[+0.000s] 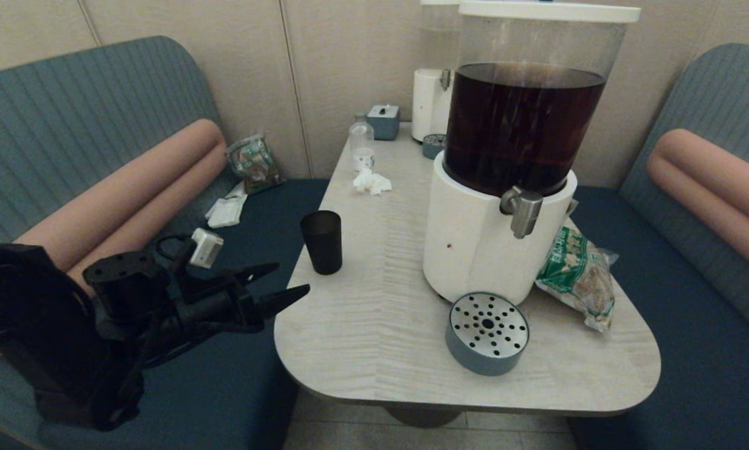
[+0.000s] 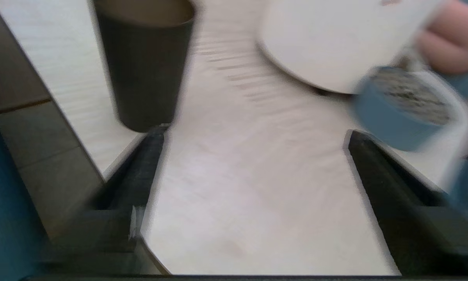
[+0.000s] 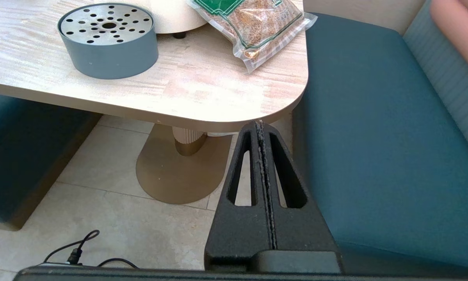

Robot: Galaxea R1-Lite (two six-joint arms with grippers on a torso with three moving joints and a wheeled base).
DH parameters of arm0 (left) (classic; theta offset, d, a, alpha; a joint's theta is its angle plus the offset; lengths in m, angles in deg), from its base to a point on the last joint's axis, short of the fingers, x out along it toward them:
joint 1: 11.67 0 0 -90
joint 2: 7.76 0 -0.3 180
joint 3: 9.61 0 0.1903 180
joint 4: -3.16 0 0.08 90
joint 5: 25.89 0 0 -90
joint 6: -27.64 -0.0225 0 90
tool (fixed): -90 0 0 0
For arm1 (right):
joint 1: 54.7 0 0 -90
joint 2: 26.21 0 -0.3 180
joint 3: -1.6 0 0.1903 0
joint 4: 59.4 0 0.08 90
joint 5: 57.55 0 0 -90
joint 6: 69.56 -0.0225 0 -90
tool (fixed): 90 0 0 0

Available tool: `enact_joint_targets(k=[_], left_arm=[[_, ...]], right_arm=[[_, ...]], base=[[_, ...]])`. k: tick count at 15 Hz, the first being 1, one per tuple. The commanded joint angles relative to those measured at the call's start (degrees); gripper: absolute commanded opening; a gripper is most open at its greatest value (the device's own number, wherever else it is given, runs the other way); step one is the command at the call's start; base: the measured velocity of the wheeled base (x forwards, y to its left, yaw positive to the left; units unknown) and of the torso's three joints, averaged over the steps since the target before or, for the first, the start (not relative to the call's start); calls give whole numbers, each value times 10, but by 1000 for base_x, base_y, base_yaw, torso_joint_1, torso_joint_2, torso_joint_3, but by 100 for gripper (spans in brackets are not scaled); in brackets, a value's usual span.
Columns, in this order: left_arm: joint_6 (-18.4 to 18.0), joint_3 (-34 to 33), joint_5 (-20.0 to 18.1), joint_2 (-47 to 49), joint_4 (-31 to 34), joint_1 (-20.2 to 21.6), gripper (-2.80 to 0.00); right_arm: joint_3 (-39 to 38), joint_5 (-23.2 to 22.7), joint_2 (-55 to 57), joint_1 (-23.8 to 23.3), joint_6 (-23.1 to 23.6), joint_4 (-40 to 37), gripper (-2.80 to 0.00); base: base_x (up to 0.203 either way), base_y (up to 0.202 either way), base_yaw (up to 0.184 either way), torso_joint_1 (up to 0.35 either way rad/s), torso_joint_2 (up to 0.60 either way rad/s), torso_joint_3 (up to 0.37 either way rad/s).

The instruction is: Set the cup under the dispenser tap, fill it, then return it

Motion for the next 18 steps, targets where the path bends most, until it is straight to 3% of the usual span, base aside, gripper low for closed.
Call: enact_joint_targets(k=[1,4,8,9,13,16,18], left_arm=[[1,-73,-6,-123,-5,0,-280],[5,-125,-18,-228,-5,-6,-280],[19,-126,-19,-319,-5,-34,-280],[22,-124,-4,-346,-5,-34,-280],[49,-112,147,-435,-5,-20,-280],[58,-130,194,-515,1,29,-280],[67,-158,206,-573,5,60,-280]], right_arm=[[-1,0,0,0,0,0,-280],[-1,0,0,0,0,0,-280],[-1,0,0,0,0,0,-280],[-1,0,0,0,0,0,-280],[-1,0,0,0,0,0,-280],[-1,0,0,0,0,0,-280],[0,0,0,0,0,0,-280]], base=[[0,0,0,0,0,0],[0,0,0,0,0,0],[0,0,0,0,0,0],[0,0,0,0,0,0],[0,0,0,0,0,0],[0,0,0,0,0,0],[0,0,0,0,0,0]])
